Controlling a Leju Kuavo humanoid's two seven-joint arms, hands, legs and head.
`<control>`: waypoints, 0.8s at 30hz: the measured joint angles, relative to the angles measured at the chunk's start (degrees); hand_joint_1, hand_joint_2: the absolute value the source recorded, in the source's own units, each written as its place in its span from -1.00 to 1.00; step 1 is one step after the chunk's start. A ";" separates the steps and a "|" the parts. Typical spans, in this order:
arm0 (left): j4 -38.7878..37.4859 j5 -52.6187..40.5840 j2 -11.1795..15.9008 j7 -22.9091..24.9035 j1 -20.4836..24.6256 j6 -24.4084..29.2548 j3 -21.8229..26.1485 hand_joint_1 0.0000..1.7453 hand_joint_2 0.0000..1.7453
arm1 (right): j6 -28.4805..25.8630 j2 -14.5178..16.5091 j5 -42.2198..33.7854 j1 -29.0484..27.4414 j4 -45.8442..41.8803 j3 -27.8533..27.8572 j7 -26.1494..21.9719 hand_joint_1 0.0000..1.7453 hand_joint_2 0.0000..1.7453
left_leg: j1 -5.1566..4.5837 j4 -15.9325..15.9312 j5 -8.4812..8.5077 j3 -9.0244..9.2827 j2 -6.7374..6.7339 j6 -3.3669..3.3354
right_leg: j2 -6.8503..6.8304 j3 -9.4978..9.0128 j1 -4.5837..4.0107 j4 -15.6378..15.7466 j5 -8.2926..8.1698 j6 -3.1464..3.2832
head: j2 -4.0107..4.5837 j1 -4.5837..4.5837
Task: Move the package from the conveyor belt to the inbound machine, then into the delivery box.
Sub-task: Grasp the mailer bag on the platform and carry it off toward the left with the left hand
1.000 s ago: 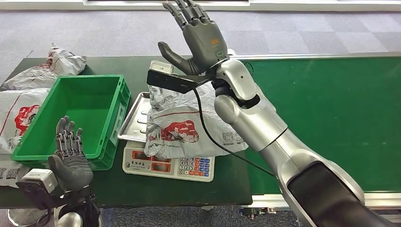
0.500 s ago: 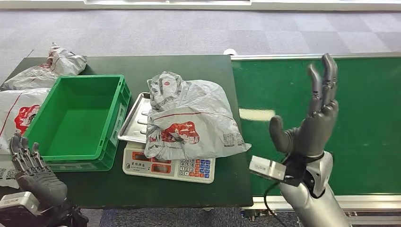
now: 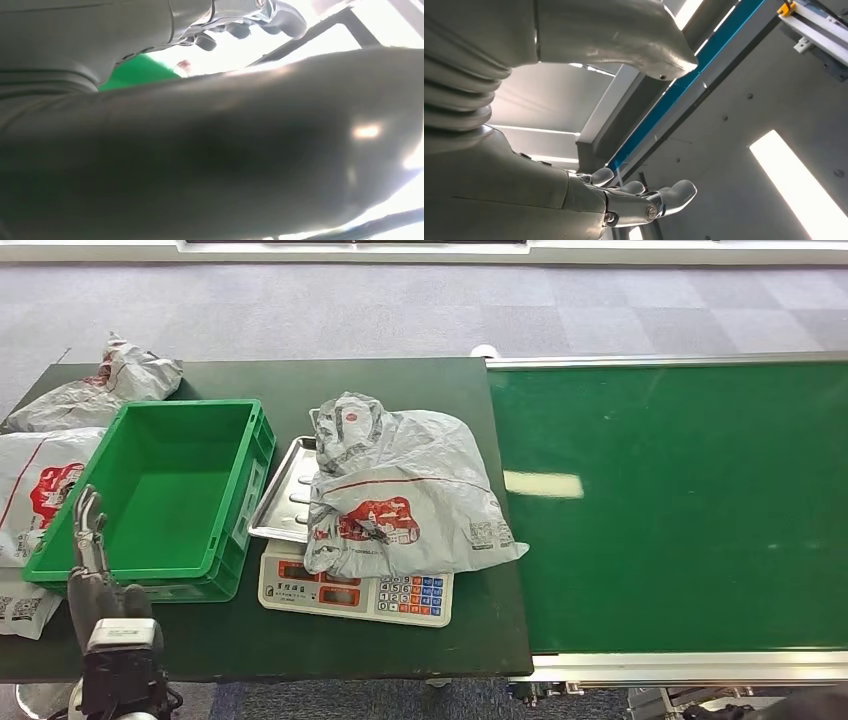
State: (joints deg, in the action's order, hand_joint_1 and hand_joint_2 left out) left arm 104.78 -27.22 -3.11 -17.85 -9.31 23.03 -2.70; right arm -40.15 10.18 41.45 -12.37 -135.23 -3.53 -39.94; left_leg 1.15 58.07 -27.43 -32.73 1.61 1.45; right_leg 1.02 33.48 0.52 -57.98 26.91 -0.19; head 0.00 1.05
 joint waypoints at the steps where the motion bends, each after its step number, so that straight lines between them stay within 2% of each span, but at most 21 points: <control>1: -0.05 -2.68 0.60 1.45 0.83 -1.02 -0.02 -1.00 -1.00 | 0.01 0.45 -0.40 -0.28 -0.19 0.18 -0.01 -1.00 1.00 | 0.00 0.00 0.01 0.04 -0.05 -0.01 | 0.02 0.01 0.00 0.00 -0.03 -0.02 | 0.00 -0.01; 2: -0.25 -5.48 1.27 3.14 1.97 -2.36 -0.11 -1.00 -1.00 | 0.01 0.77 -0.97 -0.47 -0.30 0.39 -0.02 -1.00 1.00 | -0.01 0.01 0.05 0.06 -0.07 -0.03 | 0.03 0.02 0.01 0.00 -0.05 -0.03 | 0.00 -0.01; 6: -4.02 -15.74 6.08 9.63 11.07 -11.32 -1.13 -1.00 1.00 | 0.08 1.24 -3.33 -0.16 -0.16 0.75 -0.01 -1.00 1.00 | -0.01 0.01 0.29 -0.01 0.09 -0.01 | -0.08 0.01 0.01 -0.01 -0.26 0.02 | 0.00 -0.02; 8: -7.30 -17.25 8.85 10.78 16.27 -15.18 -1.89 -1.00 1.00 | 0.15 1.26 -4.21 0.05 0.06 0.78 -0.01 -1.00 1.00 | 0.00 0.02 0.41 -0.02 0.00 0.09 | 0.01 0.12 -0.01 -0.02 -0.42 0.11 | 0.00 0.00; 11: -14.71 -18.11 12.82 11.46 26.49 -21.94 -4.41 -1.00 1.00 | 0.17 1.24 -6.35 0.17 0.81 0.81 -0.01 -1.00 1.00 | 0.04 0.02 0.59 -0.12 -0.02 0.12 | 0.02 0.22 -0.04 -0.05 -0.56 0.12 | 0.00 -0.02; 14: -21.67 -18.72 15.70 11.64 34.52 -25.79 -7.01 -1.00 1.00 | 0.17 1.16 -7.61 0.24 1.61 0.82 -0.01 -1.00 1.00 | 0.04 0.01 0.65 -0.17 -0.22 0.16 | 0.25 0.34 -0.04 -0.09 -0.73 0.19 | 0.00 0.01; 19: -32.90 -20.67 18.45 10.26 47.07 -36.38 -14.28 -1.00 1.00 | 0.17 0.54 -9.53 0.79 2.67 0.90 -0.01 -1.00 1.00 | 0.04 0.04 0.71 -0.27 -0.29 0.16 | 0.33 0.50 -0.03 -0.09 -0.83 0.17 | 0.00 0.00; 24: -43.38 -20.81 18.23 8.71 57.24 -42.35 -22.11 -1.00 1.00 | 0.17 -0.29 -11.65 1.06 3.56 1.57 -0.01 -1.00 1.00 | 0.02 0.05 0.72 -0.30 -0.39 0.16 | 0.47 0.57 -0.01 -0.09 -0.90 0.17 | 0.00 0.00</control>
State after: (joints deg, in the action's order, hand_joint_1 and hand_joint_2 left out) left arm 61.39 -48.02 15.12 -9.14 47.93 -19.32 -24.81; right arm -39.98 9.89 29.80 -11.31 -131.67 -1.96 -39.95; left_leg 1.17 58.13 -26.71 -33.03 1.22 1.60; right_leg 1.49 34.05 0.51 -58.07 26.02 -0.02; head 0.00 1.05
